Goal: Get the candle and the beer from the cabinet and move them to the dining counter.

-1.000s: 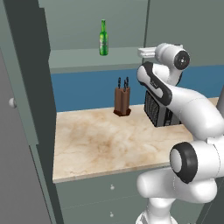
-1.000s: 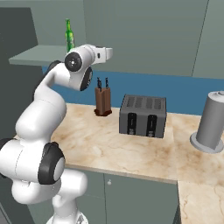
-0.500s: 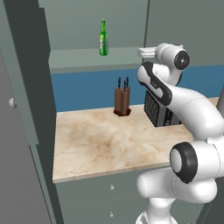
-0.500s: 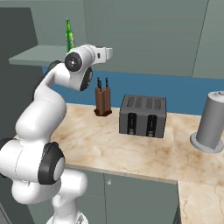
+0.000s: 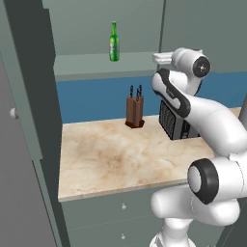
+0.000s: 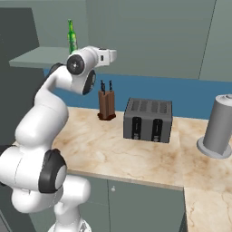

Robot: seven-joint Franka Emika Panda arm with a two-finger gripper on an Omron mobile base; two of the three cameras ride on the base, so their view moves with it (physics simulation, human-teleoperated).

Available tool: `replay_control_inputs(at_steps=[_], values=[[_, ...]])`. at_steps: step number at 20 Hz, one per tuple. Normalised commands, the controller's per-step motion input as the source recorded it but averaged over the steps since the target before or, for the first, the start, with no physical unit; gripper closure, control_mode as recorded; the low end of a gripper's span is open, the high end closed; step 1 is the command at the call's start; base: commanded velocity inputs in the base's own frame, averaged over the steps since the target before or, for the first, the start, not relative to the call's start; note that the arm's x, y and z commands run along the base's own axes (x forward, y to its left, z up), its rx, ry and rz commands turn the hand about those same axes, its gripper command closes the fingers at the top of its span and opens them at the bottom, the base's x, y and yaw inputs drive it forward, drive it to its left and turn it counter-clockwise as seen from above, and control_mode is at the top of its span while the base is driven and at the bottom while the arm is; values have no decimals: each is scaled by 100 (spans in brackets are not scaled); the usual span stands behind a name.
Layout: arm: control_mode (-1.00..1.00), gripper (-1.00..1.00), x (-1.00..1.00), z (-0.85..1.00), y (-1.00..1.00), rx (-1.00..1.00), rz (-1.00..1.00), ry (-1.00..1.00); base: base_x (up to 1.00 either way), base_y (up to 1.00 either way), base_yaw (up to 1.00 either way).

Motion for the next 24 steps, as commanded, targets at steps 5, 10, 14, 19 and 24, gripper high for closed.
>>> replay_control_inputs(at_steps=[5, 10, 14, 19, 24], values=[[-100, 100, -65, 0, 0, 0, 0, -2, 0, 0, 0], [-100, 100, -65, 0, -17, 0, 0, -2, 0, 0, 0], [-100, 100, -57, 0, -38, 0, 0, 0, 0, 0, 0], [-100, 100, -60, 0, -49, 0, 0, 0, 0, 0, 0], [-100, 100, -61, 0, -53, 0, 0, 0, 0, 0, 0]])
